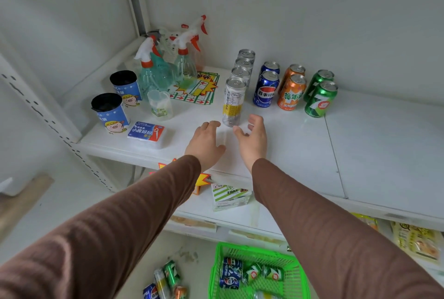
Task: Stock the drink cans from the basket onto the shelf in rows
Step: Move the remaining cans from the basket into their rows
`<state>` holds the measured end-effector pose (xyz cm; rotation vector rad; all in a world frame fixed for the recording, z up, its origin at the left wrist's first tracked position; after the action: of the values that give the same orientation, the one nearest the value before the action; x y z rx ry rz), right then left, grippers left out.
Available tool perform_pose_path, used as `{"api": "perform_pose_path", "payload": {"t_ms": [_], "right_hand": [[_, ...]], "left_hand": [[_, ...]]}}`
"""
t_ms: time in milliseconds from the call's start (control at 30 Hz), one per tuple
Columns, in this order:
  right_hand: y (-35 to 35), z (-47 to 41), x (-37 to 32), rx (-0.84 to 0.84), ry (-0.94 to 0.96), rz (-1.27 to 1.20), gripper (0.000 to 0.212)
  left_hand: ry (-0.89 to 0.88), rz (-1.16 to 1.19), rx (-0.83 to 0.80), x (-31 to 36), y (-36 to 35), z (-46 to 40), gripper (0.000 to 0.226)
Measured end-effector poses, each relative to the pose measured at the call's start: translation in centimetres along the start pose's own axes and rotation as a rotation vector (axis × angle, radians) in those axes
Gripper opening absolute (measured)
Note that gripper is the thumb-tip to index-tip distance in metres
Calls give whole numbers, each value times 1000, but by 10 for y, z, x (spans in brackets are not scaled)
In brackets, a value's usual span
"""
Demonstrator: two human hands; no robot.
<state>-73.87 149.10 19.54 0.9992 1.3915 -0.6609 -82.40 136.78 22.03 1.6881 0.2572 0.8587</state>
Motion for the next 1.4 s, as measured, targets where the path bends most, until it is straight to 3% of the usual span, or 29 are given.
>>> {"api": "perform_pose_path", "payload": {"t_ms": [367,500,667,900,1133,1400], "right_hand": [[108,78,2,-126,477,144,30],[146,118,21,-204,559,146,26],[164,168,79,-335,470,145,23],[176,231,196,-344,254,212,20],[188,289,365,-306,-9,345,16],[164,294,548,-507,-146,474,25]], "left_hand": [[48,-117,347,58,-38,105,60],[64,-121,421,82,-66,163,60],[72,-116,380,93,-113,224,65],[140,-43,263,65,-194,290,69],[263,-2,63,22,-343,370,71],[418,-15,-221,-31,-522,390,79]]}}
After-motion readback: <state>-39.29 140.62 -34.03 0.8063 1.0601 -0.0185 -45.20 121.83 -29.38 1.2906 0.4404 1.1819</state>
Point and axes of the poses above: each hand's wrist, its own z-axis away from the middle knuckle, its own y-axis out of the back of the hand, x = y × z, the point moved 2 cm from there along -z, towards the middle knuckle, and after that the axes turned 11 degrees about -z, right-handed, at the moved point
